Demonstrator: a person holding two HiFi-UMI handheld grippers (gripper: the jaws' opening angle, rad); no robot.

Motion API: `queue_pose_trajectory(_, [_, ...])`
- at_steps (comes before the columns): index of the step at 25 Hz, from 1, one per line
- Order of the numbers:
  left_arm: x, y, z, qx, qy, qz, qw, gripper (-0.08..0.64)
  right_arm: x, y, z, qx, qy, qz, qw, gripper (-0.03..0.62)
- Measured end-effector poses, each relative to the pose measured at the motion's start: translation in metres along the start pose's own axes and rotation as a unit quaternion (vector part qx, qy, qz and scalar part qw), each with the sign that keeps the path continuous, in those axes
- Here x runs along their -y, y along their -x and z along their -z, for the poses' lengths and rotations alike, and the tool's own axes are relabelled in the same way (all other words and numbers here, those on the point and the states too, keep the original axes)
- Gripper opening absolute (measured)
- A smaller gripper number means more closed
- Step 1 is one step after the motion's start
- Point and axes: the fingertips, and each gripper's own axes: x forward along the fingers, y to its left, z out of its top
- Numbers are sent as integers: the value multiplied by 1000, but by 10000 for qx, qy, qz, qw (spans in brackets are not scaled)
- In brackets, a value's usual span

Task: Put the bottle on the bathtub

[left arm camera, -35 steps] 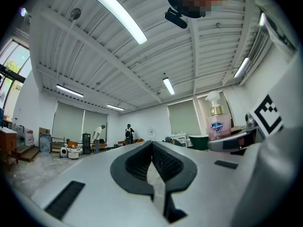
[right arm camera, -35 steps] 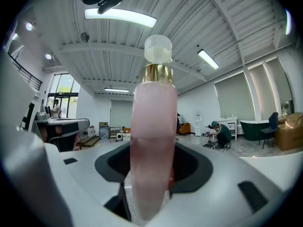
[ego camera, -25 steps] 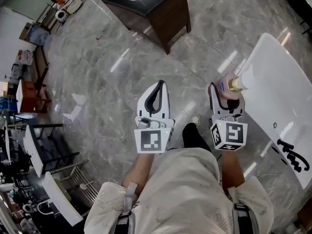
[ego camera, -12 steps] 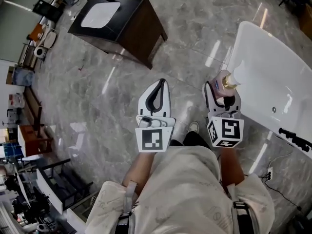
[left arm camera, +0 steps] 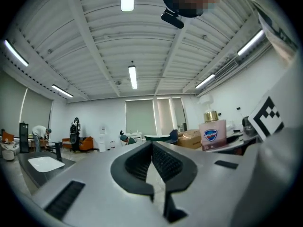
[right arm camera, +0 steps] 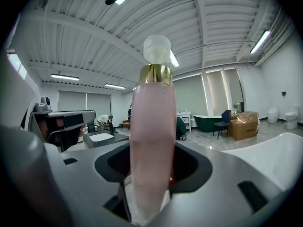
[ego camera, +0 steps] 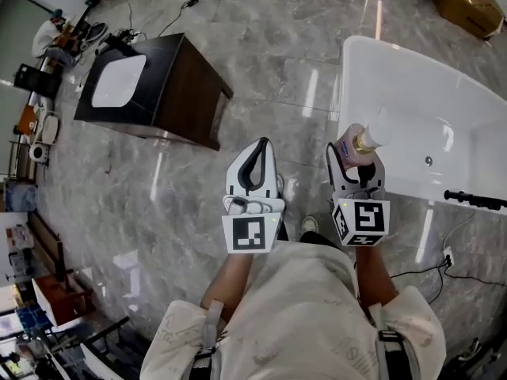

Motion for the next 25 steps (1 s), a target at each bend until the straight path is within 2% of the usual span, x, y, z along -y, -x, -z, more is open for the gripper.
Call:
queue_pose_trajectory(6, [-22,-75,5,237,72,757,9968,3,17,-48,-9,-96,-31,797,9968,215])
queue_pose_trajectory(14, [-61,-150,-1,322,199,1444,9888,3,21,-115,-38,-38,-138,1421,9898,215])
queue_pose_trajectory(19, [-66,-176,12,292,335,1940,9800,3,20,-135,-40,-78,-79,1803,9836,215])
queue_pose_trajectory(25, [-53,-193,18,238,503,2532,9658,3,27,-129,-38,-148,-119,2366,9714,215])
